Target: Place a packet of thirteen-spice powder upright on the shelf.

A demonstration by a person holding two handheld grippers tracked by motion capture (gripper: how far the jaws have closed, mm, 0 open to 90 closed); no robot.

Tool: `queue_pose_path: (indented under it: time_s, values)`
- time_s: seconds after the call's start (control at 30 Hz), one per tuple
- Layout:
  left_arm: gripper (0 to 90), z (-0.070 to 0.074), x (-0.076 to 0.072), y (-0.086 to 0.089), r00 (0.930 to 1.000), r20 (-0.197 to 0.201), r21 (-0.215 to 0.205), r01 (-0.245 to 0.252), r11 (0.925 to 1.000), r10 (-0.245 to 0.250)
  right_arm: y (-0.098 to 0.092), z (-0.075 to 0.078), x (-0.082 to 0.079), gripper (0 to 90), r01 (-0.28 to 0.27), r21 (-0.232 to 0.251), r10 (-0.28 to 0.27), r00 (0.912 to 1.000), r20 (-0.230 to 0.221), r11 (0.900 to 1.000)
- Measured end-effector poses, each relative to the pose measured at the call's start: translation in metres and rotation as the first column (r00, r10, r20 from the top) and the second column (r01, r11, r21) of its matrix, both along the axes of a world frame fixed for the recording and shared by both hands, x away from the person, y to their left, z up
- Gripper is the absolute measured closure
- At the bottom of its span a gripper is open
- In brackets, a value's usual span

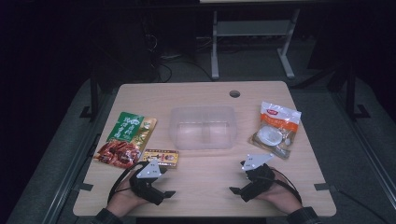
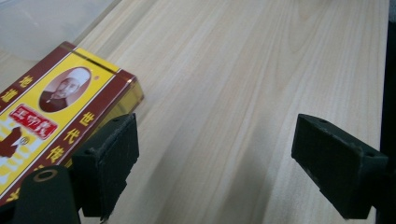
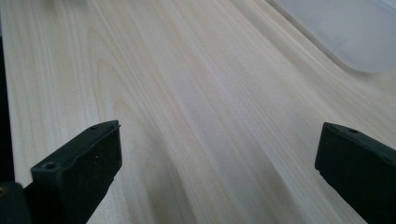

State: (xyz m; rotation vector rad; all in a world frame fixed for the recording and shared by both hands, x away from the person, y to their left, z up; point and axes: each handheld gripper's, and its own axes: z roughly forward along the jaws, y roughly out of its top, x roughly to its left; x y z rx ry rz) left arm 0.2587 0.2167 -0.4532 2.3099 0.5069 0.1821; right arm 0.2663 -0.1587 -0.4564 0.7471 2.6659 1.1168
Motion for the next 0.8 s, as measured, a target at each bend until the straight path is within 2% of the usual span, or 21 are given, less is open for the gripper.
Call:
queue_pose_path:
  time_s: [0.03, 0.1, 0.27, 0.37, 0.5, 0.7, 0.8]
  values:
    - [14.4, 0.001, 0.001, 0.002, 1.0000, 0.003, 0.009, 0.005, 1.0000, -0.005, 0.000, 0.000, 0.000, 0.2, -0.002, -0.003, 0.002, 1.0000, -0.004, 1.000]
    - [14.4, 0.002, 0.002, 0.003, 0.9999, -0.003, -0.006, -0.011, 0.9999, 0.011, 0.001, 0.000, -0.001, 0.2, -0.010, -0.010, 0.010, 0.9999, -0.003, 1.000]
    - [14.6, 0.006, 0.006, 0.008, 0.9998, -0.014, -0.001, -0.016, 0.9999, 0.016, 0.002, -0.002, -0.001, 0.2, -0.018, -0.007, 0.018, 0.9997, -0.017, 1.000]
    - [14.7, 0.011, 0.008, 0.011, 0.9990, -0.027, -0.015, -0.035, 0.9993, 0.035, 0.001, -0.002, -0.001, 0.1, -0.013, -0.004, 0.012, 0.9997, -0.023, 1.000]
    - [17.4, 0.017, 0.012, 0.015, 0.9989, -0.019, -0.015, -0.044, 0.9989, 0.044, 0.000, -0.002, -0.001, 0.1, -0.003, 0.002, 0.003, 0.9997, -0.024, 1.000]
    - [23.1, 0.028, 0.020, 0.021, 0.9962, -0.013, -0.032, -0.086, 0.9957, 0.086, 0.000, -0.003, 0.000, 0.2, 0.000, 0.001, 0.000, 0.9998, -0.020, 1.000]
    - [31.3, 0.032, 0.025, 0.024, 0.9943, -0.014, -0.046, -0.106, 0.9933, 0.106, 0.001, -0.003, 0.000, 0.2, 0.003, 0.003, -0.003, 0.9998, -0.022, 1.000]
